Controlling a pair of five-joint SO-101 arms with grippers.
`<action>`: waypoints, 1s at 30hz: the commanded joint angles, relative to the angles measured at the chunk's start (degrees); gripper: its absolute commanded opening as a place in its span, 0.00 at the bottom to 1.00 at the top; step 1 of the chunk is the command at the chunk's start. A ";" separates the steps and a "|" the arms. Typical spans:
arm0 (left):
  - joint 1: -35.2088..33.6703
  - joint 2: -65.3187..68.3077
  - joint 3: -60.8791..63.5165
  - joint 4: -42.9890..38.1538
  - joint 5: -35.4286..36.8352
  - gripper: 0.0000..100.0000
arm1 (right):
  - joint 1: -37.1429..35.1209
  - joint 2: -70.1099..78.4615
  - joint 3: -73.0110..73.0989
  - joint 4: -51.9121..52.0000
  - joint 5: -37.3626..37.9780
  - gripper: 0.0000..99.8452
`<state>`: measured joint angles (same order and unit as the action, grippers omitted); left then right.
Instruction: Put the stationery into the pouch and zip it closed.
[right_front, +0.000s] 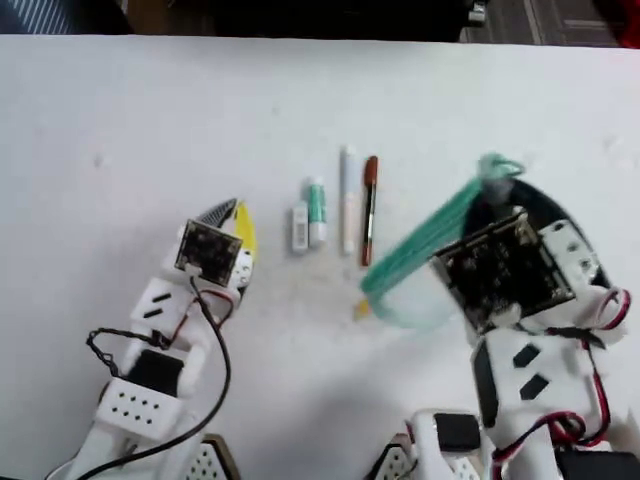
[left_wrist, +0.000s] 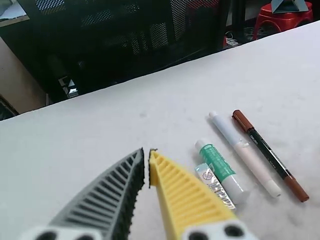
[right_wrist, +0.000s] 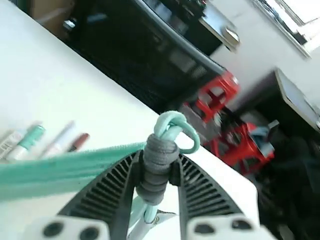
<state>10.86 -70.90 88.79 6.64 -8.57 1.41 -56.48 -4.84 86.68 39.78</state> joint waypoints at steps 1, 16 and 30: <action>-0.40 0.13 -0.62 0.00 -0.62 0.05 | 9.01 3.82 1.23 -0.75 4.75 0.02; -0.22 0.13 -0.62 0.00 -0.62 0.05 | 13.49 7.78 11.78 12.09 40.18 0.02; 5.67 0.13 -0.70 1.23 -5.36 0.05 | -15.34 -7.87 27.60 7.87 32.62 0.02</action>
<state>13.93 -70.90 88.79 7.34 -9.71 -11.96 -64.04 22.77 96.62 78.37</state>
